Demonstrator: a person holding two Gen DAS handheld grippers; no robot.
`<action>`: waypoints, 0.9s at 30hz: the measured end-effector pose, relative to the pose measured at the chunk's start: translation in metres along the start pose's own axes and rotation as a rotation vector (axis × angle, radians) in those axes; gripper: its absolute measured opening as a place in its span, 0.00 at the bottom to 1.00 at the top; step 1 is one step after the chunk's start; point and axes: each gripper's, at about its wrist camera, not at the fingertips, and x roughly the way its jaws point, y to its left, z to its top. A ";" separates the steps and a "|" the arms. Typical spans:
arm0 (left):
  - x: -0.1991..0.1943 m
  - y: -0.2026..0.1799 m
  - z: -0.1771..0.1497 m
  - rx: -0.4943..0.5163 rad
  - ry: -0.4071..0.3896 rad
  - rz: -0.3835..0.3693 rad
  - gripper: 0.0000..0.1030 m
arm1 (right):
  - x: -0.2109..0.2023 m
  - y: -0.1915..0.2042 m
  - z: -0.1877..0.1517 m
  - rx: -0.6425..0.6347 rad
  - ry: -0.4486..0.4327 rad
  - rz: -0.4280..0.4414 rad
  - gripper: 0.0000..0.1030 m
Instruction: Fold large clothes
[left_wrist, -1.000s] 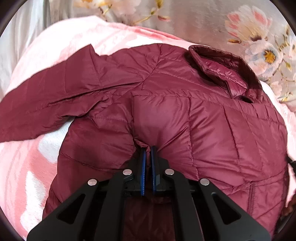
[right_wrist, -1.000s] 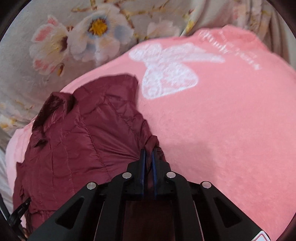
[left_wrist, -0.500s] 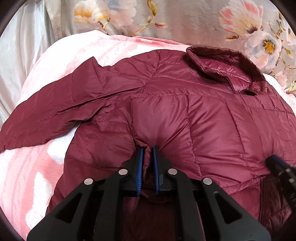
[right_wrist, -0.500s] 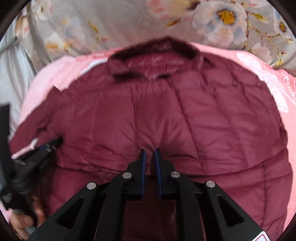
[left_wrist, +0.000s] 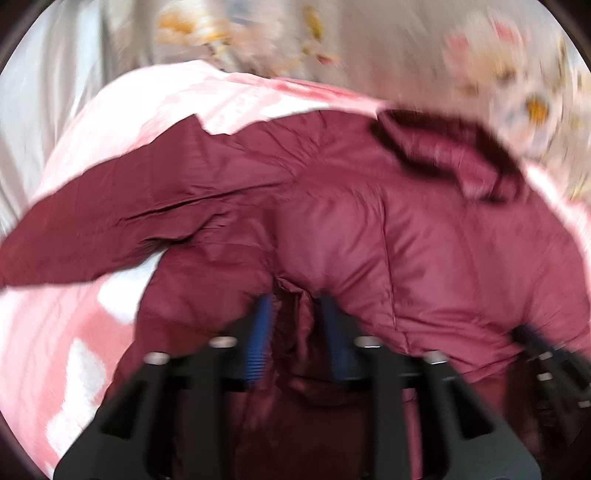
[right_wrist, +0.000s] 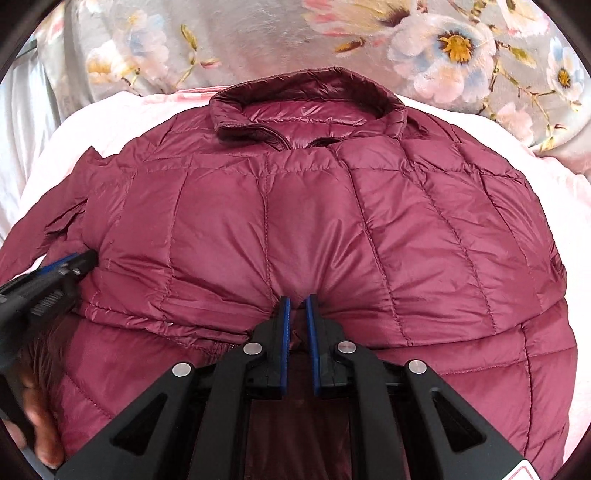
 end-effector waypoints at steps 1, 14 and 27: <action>-0.013 0.018 0.002 -0.066 -0.014 -0.028 0.68 | -0.001 -0.002 0.000 0.008 -0.002 0.008 0.10; -0.071 0.349 0.011 -0.653 -0.026 0.320 0.84 | -0.060 0.014 -0.049 -0.009 -0.078 0.042 0.47; -0.047 0.344 0.043 -0.639 -0.039 0.287 0.03 | -0.051 0.012 -0.052 0.016 -0.048 0.012 0.57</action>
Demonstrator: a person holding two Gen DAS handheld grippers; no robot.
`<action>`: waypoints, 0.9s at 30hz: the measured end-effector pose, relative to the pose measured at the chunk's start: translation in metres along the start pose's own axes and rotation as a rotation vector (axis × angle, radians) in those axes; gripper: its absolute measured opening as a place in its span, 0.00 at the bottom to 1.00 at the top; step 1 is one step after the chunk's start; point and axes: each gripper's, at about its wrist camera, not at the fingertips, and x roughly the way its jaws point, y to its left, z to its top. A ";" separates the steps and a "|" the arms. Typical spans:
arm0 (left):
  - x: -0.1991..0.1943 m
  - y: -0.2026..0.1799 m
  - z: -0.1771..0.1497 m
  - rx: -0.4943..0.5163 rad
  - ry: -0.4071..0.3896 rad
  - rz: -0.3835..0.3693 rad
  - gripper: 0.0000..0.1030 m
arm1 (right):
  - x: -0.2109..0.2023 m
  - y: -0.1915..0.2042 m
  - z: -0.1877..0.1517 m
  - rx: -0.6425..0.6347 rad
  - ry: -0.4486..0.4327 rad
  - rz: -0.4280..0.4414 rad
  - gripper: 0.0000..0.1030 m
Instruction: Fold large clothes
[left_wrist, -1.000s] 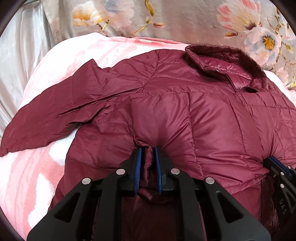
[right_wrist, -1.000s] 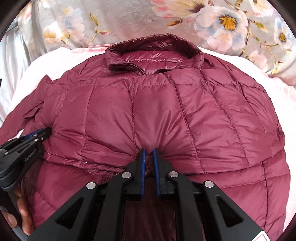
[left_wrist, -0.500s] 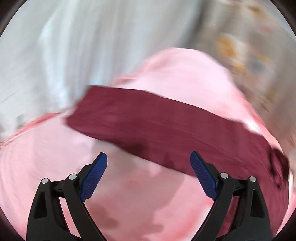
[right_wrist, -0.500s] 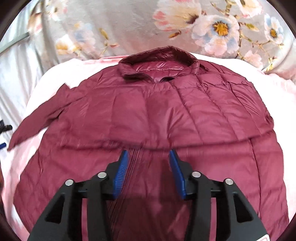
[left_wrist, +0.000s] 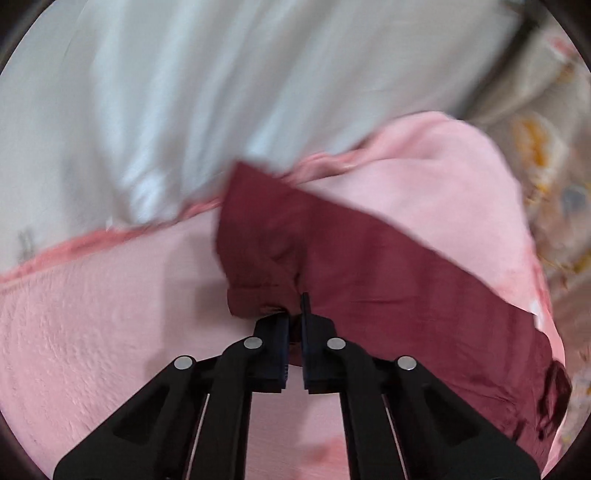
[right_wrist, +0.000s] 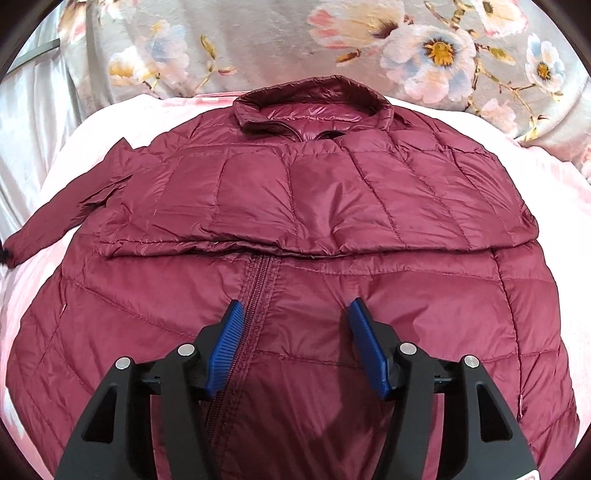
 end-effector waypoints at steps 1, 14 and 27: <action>-0.012 -0.019 -0.001 0.041 -0.026 -0.023 0.02 | -0.001 -0.001 0.000 0.003 -0.006 0.000 0.57; -0.204 -0.330 -0.161 0.708 -0.098 -0.603 0.02 | -0.048 -0.047 -0.014 0.101 -0.082 0.002 0.59; -0.168 -0.277 -0.230 0.631 0.067 -0.586 0.86 | -0.068 -0.105 -0.012 0.174 -0.098 -0.006 0.73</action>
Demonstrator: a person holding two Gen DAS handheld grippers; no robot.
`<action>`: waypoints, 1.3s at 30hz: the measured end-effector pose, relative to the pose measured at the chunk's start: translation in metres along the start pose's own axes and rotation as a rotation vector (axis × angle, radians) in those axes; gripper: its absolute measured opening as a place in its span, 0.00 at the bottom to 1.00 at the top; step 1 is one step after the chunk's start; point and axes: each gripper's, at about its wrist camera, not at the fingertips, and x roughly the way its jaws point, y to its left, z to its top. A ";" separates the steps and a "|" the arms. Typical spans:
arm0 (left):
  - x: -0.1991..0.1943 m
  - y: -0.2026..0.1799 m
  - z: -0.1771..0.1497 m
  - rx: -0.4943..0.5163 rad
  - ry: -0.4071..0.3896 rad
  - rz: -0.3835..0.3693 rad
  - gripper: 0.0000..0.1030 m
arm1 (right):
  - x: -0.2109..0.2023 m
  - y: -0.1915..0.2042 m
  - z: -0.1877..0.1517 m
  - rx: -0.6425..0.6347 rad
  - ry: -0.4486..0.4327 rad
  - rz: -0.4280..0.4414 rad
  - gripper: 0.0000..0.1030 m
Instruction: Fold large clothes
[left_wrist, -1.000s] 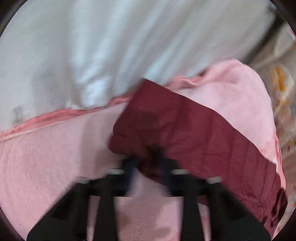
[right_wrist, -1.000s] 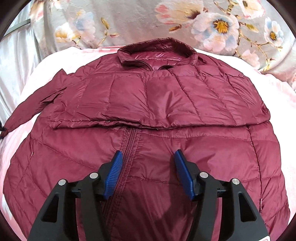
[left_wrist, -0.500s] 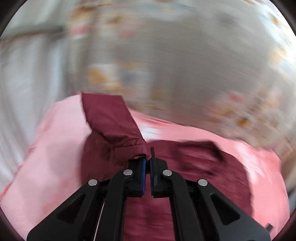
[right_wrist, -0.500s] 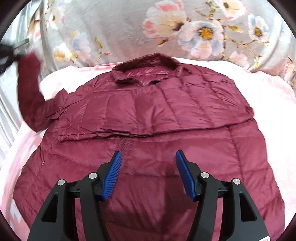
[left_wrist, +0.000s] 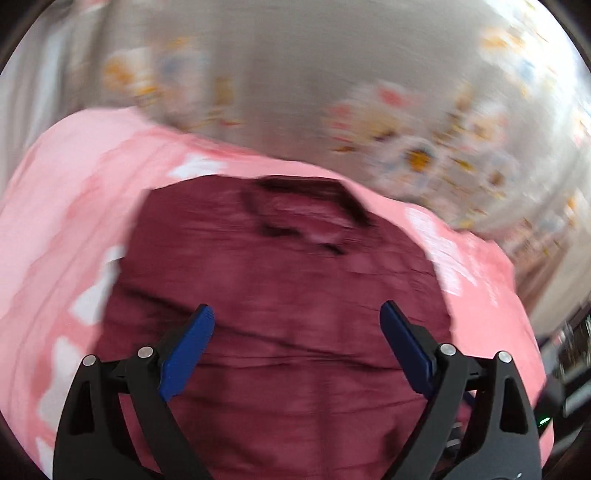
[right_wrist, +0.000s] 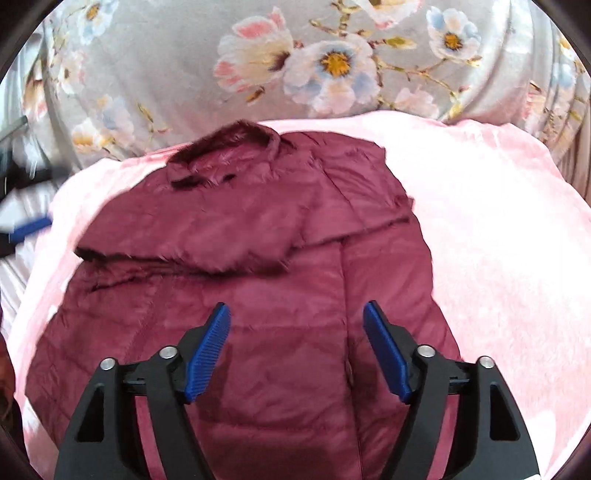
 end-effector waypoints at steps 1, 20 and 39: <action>-0.003 0.018 0.001 -0.026 0.004 0.035 0.86 | 0.006 0.002 0.006 0.007 0.007 0.026 0.73; 0.073 0.108 0.054 -0.193 0.085 0.223 0.70 | 0.040 0.005 0.114 0.003 -0.107 0.044 0.03; 0.118 0.106 0.021 -0.070 0.201 0.393 0.59 | 0.109 -0.025 0.068 -0.018 0.102 -0.093 0.10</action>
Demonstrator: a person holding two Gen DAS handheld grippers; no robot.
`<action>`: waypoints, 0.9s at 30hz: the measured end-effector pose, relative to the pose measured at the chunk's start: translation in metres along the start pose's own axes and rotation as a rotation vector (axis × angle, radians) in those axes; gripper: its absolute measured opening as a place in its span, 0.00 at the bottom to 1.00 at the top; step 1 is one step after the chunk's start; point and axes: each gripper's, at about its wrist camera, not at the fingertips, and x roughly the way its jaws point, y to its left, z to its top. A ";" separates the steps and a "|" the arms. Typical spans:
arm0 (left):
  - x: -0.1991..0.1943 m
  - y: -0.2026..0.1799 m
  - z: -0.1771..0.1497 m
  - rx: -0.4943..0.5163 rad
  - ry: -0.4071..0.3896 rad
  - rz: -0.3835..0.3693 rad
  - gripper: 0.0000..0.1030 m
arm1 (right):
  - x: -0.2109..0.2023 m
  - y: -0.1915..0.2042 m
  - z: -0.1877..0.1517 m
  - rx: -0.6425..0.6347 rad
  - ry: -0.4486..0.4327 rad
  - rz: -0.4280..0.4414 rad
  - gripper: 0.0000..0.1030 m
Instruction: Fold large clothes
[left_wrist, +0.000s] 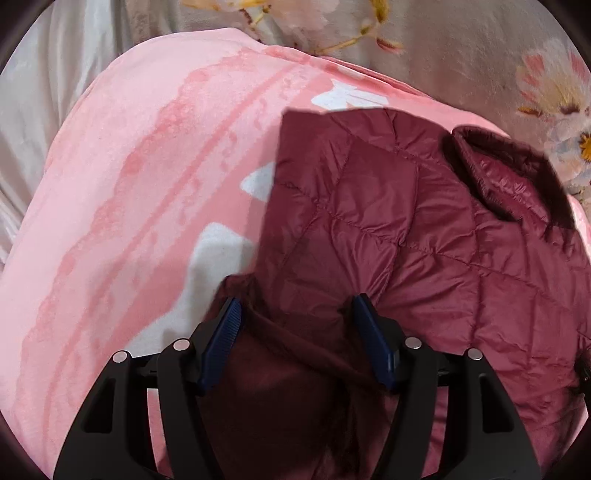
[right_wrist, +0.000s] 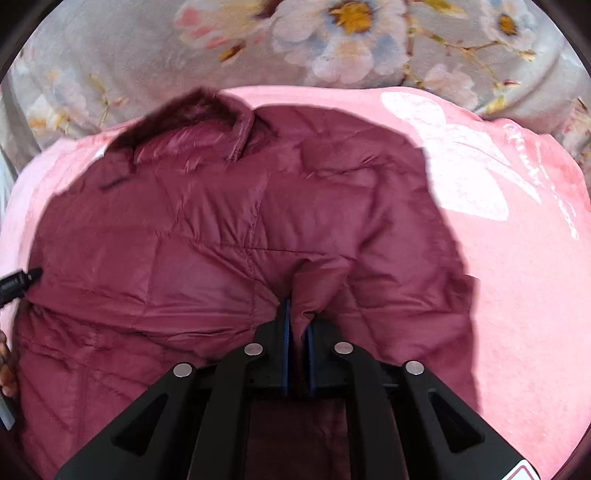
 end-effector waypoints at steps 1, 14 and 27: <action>-0.010 0.003 0.004 0.002 -0.018 -0.010 0.59 | -0.012 0.000 0.006 0.006 -0.038 0.001 0.11; 0.011 -0.082 0.049 0.143 -0.015 -0.041 0.63 | 0.056 0.073 0.059 -0.050 0.073 0.123 0.13; 0.027 -0.067 0.001 0.232 -0.025 -0.044 0.66 | 0.047 0.077 0.011 -0.107 0.069 0.169 0.08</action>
